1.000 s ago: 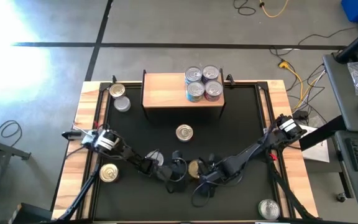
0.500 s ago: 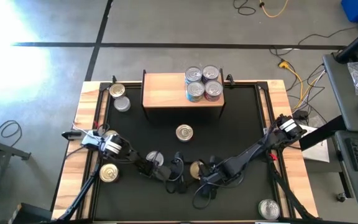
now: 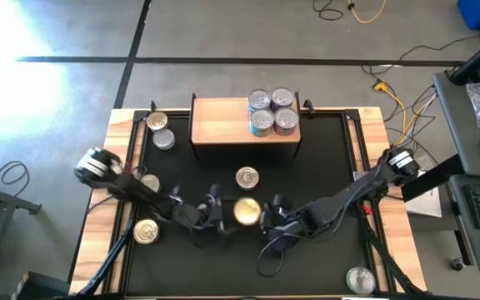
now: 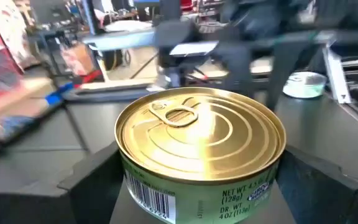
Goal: Stack canned seafood by type on shelf
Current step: Put the green tuna can on the shelf
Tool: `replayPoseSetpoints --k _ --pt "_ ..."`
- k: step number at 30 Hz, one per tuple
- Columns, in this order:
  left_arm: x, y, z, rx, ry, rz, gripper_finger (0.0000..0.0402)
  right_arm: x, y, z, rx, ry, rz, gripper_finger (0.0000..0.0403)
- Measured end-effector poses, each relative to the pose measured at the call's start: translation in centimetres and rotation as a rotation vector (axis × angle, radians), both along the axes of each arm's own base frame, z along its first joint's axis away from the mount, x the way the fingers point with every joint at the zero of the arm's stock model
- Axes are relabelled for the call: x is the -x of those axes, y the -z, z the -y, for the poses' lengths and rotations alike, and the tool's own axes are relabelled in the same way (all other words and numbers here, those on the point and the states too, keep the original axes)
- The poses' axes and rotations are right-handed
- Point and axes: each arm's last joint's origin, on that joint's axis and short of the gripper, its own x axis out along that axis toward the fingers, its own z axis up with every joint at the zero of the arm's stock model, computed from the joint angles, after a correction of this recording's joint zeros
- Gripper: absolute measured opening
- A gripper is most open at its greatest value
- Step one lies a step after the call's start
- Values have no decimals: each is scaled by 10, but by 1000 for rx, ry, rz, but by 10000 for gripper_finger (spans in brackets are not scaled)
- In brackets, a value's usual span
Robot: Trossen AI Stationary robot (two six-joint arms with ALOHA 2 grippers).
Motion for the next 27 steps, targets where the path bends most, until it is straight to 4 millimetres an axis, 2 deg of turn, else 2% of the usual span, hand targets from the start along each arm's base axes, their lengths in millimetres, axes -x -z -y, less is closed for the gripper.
replayPoseSetpoints --k 4,9,12,17,22,27 --pt "18 -30 -30 -59 -106 -56 351 -9 -36 10 69 -37 104 13" --pt "27 -52 -75 -103 -224 -147 352 -31 -77 40 154 -70 176 13" --pt "30 -67 -99 -110 -240 -172 352 -43 -100 73 224 -60 222 13" --pt "35 -89 -142 -104 -277 -233 352 -54 -131 141 331 23 269 13" --pt "37 -106 -194 -33 -255 -291 352 -60 -134 204 238 67 270 13" --pt "36 -114 -238 32 -172 -296 352 -72 -121 247 232 56 177 13"
